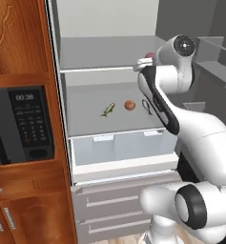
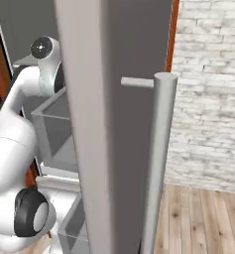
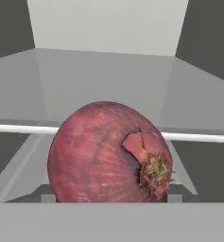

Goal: Place one onion and one fish in each tupperware on the nearby counter, to pack two identical lunches.

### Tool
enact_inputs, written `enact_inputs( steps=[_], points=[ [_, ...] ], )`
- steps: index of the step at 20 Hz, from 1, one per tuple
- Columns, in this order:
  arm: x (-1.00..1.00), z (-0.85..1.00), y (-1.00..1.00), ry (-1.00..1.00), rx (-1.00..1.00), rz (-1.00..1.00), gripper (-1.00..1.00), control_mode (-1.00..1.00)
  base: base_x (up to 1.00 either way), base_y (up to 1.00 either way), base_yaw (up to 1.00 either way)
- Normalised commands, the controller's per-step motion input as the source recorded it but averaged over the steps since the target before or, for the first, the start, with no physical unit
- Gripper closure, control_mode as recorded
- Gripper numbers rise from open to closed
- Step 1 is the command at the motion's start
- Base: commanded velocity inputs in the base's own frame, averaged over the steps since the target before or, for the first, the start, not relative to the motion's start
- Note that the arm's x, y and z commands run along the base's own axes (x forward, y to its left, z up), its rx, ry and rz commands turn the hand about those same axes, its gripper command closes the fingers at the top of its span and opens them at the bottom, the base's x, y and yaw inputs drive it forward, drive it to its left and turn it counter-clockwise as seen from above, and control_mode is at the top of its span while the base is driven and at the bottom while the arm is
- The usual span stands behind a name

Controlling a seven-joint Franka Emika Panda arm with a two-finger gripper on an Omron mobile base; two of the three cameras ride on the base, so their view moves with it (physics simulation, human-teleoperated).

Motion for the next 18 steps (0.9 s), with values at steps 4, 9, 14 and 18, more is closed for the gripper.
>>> enact_inputs(
  steps=[4, 9, 14, 18],
  points=[
    [0.00, 0.00, 0.00, 0.00, 0.00, 0.00, 1.00, 1.00, -0.57, 0.42, 0.03],
    [0.00, 0.00, 0.00, 0.00, 0.00, 0.00, 1.00, 1.00, -0.32, 0.76, 0.06],
    [0.00, 0.00, 0.00, 0.00, 0.00, 0.00, 1.00, 1.00, -0.08, 1.00, 0.04],
    [0.00, 0.00, 0.00, 0.00, 0.00, 0.00, 1.00, 1.00, -0.03, 1.00, 0.03]
  ],
)
